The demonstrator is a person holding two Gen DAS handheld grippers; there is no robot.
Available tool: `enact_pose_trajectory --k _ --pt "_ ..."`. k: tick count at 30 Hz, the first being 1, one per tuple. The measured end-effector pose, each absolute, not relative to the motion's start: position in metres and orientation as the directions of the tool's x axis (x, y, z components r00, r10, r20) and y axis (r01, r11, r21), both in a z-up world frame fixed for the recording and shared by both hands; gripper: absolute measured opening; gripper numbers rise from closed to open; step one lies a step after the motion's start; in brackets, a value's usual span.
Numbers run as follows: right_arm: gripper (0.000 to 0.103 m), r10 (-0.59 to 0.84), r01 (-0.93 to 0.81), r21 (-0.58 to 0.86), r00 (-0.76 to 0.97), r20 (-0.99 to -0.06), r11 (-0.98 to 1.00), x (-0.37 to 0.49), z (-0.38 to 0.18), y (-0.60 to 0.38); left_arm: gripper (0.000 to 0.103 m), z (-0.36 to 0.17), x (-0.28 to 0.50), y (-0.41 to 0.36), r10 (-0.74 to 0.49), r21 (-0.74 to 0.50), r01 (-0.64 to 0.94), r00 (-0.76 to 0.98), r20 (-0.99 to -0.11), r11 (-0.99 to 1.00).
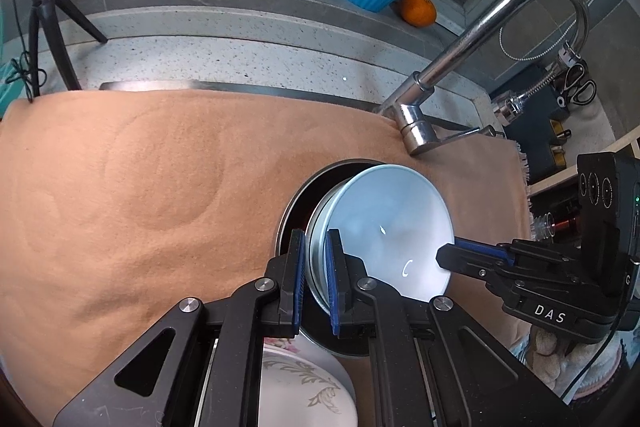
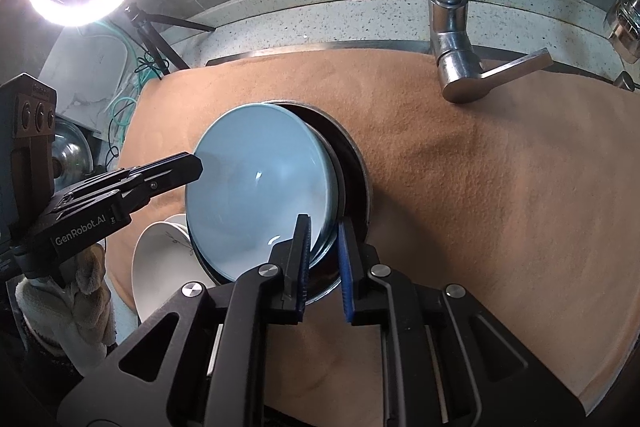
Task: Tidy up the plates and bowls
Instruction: 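Lift the nested bowl set with both tools toward the plate stack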
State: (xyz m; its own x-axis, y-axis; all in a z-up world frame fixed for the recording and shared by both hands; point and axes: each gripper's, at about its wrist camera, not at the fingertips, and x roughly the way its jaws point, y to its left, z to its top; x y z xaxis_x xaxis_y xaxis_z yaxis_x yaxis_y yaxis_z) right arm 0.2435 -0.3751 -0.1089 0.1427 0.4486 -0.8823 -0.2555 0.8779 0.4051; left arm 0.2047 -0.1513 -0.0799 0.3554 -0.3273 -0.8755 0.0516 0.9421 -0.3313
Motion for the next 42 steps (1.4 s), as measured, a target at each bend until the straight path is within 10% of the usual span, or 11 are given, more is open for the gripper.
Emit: enact_pose_trajectory --k 42 --pt "0.023 0.563 -0.065 0.563 0.21 -0.8 0.824 0.236 -0.141 -0.417 0.009 -0.108 0.201 -0.13 -0.354 -0.38 -0.02 0.318 -0.879 0.925"
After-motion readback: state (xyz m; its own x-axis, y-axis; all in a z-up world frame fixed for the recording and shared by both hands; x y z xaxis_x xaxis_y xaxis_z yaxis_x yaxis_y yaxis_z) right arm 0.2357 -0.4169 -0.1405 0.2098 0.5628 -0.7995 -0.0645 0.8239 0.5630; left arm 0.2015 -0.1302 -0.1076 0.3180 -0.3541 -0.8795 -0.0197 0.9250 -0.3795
